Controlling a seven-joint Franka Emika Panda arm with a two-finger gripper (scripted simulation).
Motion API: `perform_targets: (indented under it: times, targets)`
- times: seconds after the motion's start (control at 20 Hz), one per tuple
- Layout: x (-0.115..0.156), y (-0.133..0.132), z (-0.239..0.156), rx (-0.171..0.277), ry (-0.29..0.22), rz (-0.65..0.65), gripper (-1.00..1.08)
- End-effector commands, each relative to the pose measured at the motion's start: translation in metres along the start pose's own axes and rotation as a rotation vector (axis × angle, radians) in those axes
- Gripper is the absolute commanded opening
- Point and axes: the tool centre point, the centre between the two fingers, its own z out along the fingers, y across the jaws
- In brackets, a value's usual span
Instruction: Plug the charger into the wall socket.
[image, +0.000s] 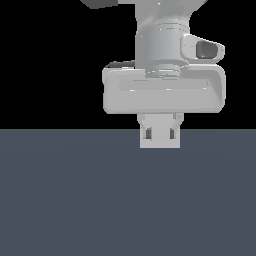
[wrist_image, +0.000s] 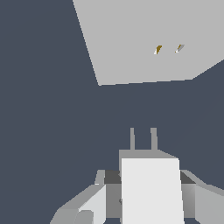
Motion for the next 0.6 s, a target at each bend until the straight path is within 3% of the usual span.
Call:
perform_targets:
  times: [0.0,0.55]
  targets:
    - [0.005,0.007,-0.003,0.004,0.000,-0.023,-1.00]
    - [0.017,0.020,-0.008,0.011,-0.002,-0.065,-1.00]
